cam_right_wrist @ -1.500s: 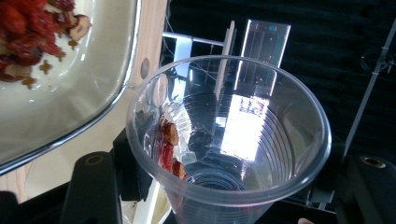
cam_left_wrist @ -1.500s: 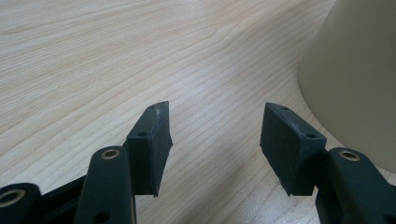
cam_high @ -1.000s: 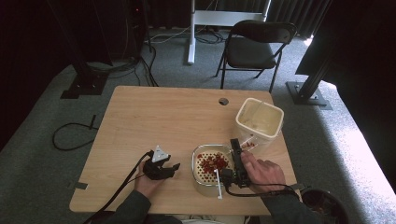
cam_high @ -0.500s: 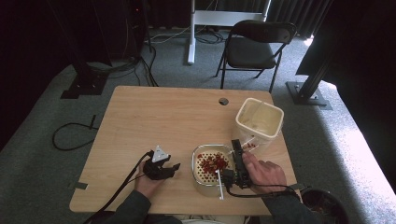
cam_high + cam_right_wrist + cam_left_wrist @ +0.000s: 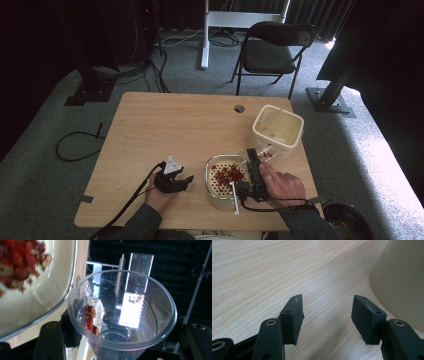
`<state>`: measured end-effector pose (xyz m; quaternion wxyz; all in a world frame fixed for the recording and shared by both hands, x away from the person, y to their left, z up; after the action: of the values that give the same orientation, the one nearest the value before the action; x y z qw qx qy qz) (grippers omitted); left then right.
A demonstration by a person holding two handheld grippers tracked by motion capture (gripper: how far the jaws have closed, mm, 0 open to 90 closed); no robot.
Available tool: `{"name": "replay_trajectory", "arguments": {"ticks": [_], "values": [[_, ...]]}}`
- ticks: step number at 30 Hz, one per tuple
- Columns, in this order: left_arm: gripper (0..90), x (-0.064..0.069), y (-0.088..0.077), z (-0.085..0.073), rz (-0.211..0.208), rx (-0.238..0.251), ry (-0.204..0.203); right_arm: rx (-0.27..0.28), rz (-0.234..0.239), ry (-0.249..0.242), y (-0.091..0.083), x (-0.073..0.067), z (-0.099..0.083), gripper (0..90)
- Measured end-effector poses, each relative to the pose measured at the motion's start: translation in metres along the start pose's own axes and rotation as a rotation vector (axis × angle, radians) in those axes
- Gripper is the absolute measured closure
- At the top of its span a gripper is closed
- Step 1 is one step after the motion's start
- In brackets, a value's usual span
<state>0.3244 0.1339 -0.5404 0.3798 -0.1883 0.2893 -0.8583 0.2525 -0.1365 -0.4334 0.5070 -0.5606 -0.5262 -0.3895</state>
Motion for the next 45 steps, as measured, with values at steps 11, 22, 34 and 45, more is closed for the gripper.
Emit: {"name": "replay_trajectory", "arguments": {"ticks": [11, 22, 34, 45], "values": [[43.7, 0.000, 0.000, 0.000, 0.001, -0.003, -0.002, 0.019, 0.004, -0.001, -0.001, -0.002, -0.003, 34.5], [43.7, 0.000, 0.000, 0.000, -0.001, -0.001, -0.003, 0.021, 0.008, 0.031, 0.000, 0.000, -0.001, 34.4], [43.7, 0.000, 0.000, -0.001, 0.000, -0.003, -0.004, 0.030, 0.020, 0.046, 0.000, 0.000, -0.004, 33.9], [43.7, -0.001, 0.000, -0.001, 0.005, -0.002, -0.005, 0.035, 0.061, 0.140, 0.006, 0.002, -0.012, 33.6]]}}
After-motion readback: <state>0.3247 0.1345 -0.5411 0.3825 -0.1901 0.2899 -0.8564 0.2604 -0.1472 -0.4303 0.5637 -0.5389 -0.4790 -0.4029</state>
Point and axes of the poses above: each handheld gripper's, and its own axes: y roughly forward along the jaws, z roughly out of its top, x roughly to its right, the point moved 1 cm from there along y, roughly forward along the jaws, and after that the axes turned 3 degrees about -y, right-handed, at the moved point
